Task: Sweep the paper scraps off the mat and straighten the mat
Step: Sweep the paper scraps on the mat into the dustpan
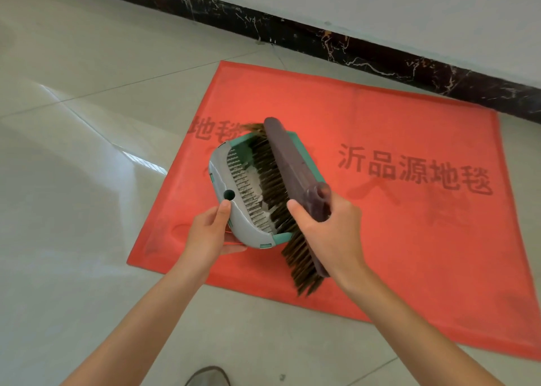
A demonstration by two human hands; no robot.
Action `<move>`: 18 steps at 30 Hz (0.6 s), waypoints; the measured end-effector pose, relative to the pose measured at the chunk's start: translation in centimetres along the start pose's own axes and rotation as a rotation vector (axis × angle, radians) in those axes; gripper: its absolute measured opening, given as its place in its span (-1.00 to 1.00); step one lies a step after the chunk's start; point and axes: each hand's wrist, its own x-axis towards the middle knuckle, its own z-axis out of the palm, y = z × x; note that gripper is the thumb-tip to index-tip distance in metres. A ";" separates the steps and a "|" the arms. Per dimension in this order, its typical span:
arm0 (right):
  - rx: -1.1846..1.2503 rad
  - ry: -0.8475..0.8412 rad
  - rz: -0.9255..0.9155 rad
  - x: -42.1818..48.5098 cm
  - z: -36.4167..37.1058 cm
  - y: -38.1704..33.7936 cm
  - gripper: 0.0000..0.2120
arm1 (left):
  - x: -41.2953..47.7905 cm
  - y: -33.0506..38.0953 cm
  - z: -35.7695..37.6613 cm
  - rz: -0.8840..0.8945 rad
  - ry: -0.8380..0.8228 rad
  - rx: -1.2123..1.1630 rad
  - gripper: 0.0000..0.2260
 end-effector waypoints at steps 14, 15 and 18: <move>-0.145 0.064 -0.181 -0.2 0.1 0.0 -0.86 | -0.4 0.3 0.2 -0.108 0.088 -0.184 -0.72; -0.147 0.087 -0.190 0.0 -0.4 0.4 -0.85 | -0.5 0.5 0.1 -0.119 0.125 -0.163 -0.74; -0.172 0.106 -0.199 0.2 -1.3 2.1 -0.78 | -0.7 1.2 0.0 -0.134 0.106 -0.048 -0.63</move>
